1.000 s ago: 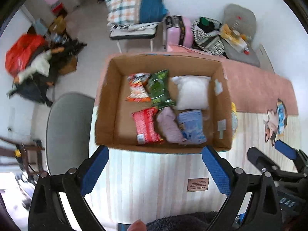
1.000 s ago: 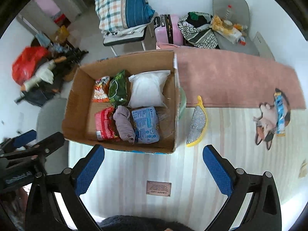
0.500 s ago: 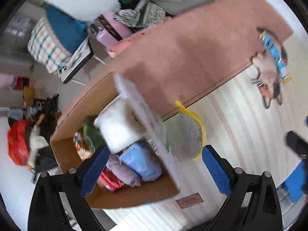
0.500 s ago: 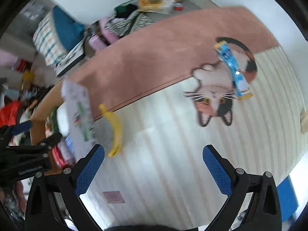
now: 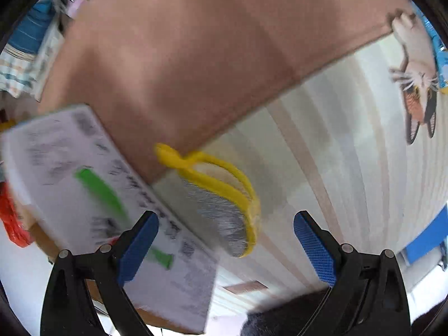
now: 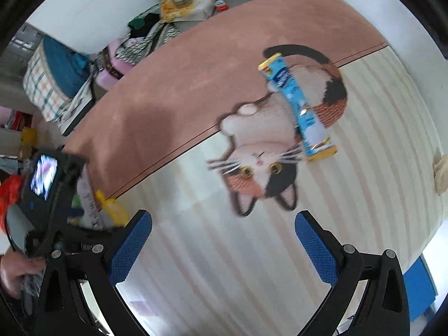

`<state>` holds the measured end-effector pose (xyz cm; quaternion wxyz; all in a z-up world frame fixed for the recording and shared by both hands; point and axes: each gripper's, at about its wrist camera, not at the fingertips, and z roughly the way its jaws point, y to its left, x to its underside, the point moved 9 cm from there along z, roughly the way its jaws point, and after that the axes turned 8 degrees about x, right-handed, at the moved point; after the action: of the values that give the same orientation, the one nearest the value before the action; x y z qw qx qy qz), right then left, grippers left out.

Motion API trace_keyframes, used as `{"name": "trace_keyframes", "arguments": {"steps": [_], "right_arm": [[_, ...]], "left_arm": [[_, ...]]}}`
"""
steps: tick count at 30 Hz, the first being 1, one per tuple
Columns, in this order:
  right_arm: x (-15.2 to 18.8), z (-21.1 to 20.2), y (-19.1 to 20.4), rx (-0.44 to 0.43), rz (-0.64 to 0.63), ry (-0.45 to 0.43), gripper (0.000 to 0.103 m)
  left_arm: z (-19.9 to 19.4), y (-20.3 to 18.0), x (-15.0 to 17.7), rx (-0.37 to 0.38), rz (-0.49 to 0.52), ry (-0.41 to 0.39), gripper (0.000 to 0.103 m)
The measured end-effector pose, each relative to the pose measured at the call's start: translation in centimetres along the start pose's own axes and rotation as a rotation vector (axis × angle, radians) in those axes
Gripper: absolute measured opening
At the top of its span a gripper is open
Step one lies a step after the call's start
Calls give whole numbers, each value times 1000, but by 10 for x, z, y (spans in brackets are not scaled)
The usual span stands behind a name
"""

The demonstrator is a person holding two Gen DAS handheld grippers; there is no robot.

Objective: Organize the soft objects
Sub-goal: 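Grasp the yellow-rimmed scrub sponge with the left tool while the right tool grasps the blue stick pack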

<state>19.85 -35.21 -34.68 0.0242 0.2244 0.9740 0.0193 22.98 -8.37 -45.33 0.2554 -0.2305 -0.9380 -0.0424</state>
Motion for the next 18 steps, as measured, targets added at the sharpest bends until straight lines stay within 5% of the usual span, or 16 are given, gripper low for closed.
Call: {"name": "trace_keyframes", "arguments": {"steps": [5,7,9,18], "right_arm": [[-30,25,-15,27,1,21,103],[-41,33,-19,33,-5,28,103],[-53,42,-23,43,-13,35,103],[-109,108,-46,107,-37,123,103]], "left_arm": [[31,1,-2,27,-36,72,98],[32,1,-4,32,-60,57,81],[33,0,-4,66,-102,55,51],[10,-4,-28,208,-250,-75,51]]}}
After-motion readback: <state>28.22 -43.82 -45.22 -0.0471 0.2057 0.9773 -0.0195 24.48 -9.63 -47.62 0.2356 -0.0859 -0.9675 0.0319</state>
